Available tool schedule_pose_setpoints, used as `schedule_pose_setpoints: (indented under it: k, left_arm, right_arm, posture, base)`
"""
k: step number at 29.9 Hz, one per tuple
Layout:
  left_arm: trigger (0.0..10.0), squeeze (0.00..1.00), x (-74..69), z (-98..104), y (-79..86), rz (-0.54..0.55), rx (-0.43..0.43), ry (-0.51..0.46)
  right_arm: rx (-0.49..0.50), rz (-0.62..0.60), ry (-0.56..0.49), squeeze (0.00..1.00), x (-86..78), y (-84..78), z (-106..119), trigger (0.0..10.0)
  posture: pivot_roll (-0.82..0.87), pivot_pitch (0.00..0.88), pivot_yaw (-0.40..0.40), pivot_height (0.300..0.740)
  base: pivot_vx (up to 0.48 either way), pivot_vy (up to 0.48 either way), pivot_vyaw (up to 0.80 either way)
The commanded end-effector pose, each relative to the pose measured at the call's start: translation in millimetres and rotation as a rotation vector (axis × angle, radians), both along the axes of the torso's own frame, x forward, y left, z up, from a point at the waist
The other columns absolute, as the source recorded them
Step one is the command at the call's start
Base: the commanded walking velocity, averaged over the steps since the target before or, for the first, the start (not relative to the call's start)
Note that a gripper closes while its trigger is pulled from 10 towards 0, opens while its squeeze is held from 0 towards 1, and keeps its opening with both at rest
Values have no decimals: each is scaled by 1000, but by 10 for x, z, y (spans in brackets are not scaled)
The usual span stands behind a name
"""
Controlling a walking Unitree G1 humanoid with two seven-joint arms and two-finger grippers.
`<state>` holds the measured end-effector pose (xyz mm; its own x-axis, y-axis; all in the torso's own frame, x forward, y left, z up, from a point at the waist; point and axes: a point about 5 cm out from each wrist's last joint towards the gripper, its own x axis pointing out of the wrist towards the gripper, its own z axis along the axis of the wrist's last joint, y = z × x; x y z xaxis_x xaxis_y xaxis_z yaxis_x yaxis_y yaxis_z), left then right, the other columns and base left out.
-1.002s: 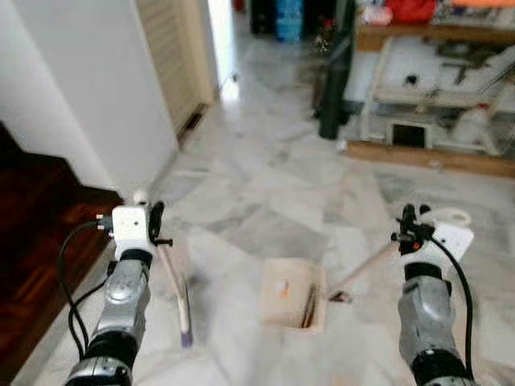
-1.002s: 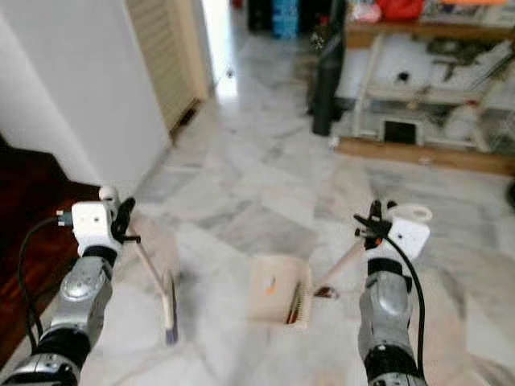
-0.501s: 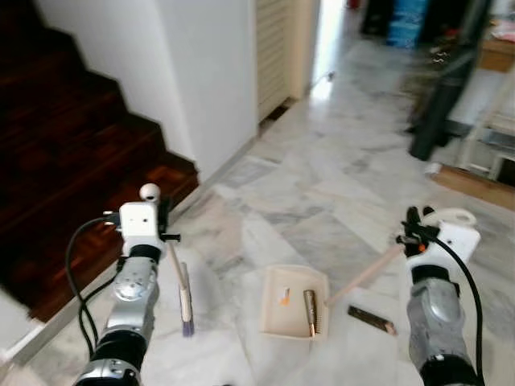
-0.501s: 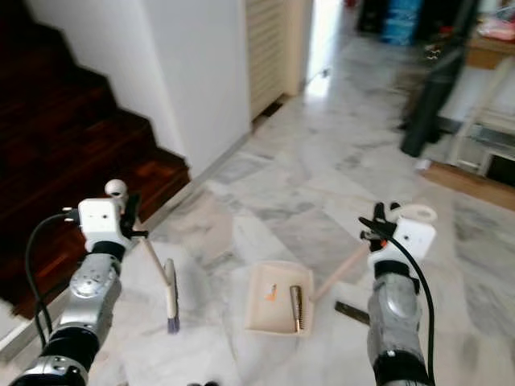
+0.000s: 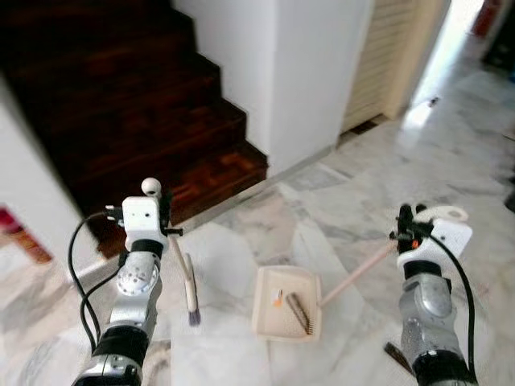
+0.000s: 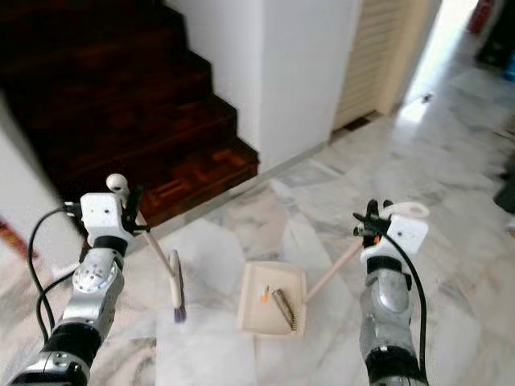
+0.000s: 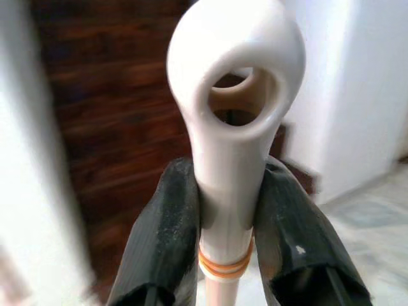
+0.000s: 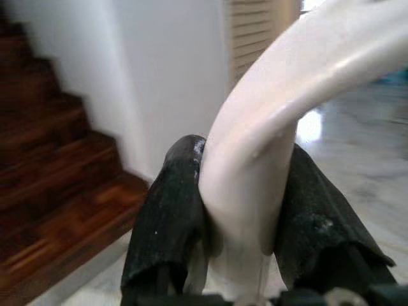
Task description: Sweep floor
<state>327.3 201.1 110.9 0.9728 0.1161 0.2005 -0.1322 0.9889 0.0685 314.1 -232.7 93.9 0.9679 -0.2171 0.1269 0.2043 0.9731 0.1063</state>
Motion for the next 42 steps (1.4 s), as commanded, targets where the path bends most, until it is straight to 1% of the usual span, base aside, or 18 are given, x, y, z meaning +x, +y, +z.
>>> schedule_pose_setpoints:
  k: [1, 8, 10, 21, 27, 33, 39, 42]
  left_arm:
    - [10000, 0, 21, 117, 23, 8, 21, -45]
    - [10000, 0, -7, 107, 62, 7, 38, -36]
    - [10000, 0, -21, 95, 69, 14, 39, -31]
    - [10000, 0, -78, 59, 26, 14, 30, -23]
    - [10000, 0, -101, 57, -6, 5, 27, -20]
    - [10000, 0, -128, 45, -2, 5, 25, -9]
    - [10000, 0, -135, 34, -12, -2, 22, 1]
    - [10000, 0, -143, 24, -30, -5, 17, 8]
  right_arm:
    - [12, -19, -68, 0, 34, -37, 144, 10000]
    - [23, -33, -61, 0, 9, -37, 111, 10000]
    - [29, -33, -54, 0, 4, -22, 94, 10000]
    - [36, -19, -52, 0, 26, 22, 104, 10000]
    - [35, -26, -46, 0, 15, -3, 94, 10000]
    - [34, -31, -38, 0, -9, -23, 70, 10000]
    - [57, -46, -33, 0, -8, -38, 63, 10000]
    - [56, -45, -31, 0, -18, -46, 57, 10000]
  posture:
    - [6, 0, -16, 740]
    - [10, 0, -9, 740]
    - [18, 0, -23, 740]
    - [23, 0, -24, 740]
    - [27, 0, -15, 740]
    - [26, 0, -12, 740]
    - [21, 0, -13, 740]
    - [19, 0, -14, 740]
  base:
    - [0, 0, 800]
    - [0, 0, 800]
    - [0, 0, 800]
    - [0, 0, 800]
    - [0, 0, 800]
    - [0, 0, 800]
    - [0, 0, 0]
    - [0, 399, 0]
